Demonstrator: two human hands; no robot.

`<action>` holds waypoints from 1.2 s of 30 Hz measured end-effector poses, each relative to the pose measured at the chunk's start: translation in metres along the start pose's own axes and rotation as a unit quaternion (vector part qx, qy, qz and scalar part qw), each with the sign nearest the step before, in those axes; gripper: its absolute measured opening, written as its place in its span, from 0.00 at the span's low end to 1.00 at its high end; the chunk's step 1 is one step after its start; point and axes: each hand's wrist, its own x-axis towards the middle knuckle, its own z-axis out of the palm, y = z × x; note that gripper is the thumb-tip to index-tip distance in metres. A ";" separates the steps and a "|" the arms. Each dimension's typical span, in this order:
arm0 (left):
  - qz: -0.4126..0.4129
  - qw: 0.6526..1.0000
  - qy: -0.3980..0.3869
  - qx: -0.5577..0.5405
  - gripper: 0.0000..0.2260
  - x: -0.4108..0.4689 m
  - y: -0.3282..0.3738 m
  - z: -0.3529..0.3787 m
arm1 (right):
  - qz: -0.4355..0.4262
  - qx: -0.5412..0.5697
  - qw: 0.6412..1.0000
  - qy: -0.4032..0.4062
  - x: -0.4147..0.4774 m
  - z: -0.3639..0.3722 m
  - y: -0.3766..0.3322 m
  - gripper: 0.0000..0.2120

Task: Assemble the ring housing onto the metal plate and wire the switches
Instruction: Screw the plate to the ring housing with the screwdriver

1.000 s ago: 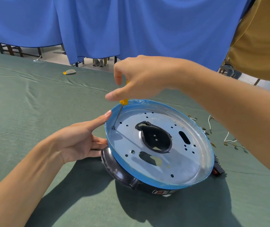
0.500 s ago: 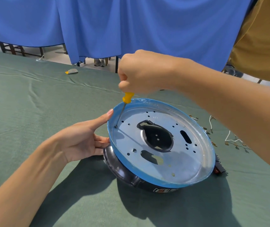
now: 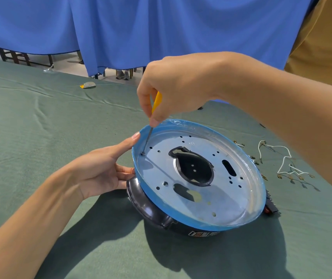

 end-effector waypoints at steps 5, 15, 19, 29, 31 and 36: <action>0.000 1.000 -0.007 0.000 0.28 -0.002 0.000 0.001 | -0.041 -0.009 0.999 0.016 0.000 0.006 -0.001 0.08; 0.003 1.000 0.002 -0.005 0.26 -0.001 0.000 0.002 | 0.065 0.033 0.997 -0.039 0.013 -0.001 -0.013 0.19; -0.002 1.000 0.008 -0.008 0.24 -0.001 0.000 0.003 | 0.046 0.134 0.990 -0.014 0.007 -0.004 -0.015 0.16; 0.005 1.000 0.017 -0.011 0.28 -0.002 0.000 0.004 | 0.060 0.048 0.997 0.030 0.005 0.009 -0.003 0.14; 0.005 1.000 0.014 -0.014 0.28 -0.002 -0.001 0.004 | 0.052 0.101 0.993 0.005 -0.003 0.001 -0.002 0.10; 0.008 1.000 0.012 -0.013 0.26 -0.002 0.000 0.005 | 0.051 0.051 0.993 0.097 0.006 0.011 -0.004 0.16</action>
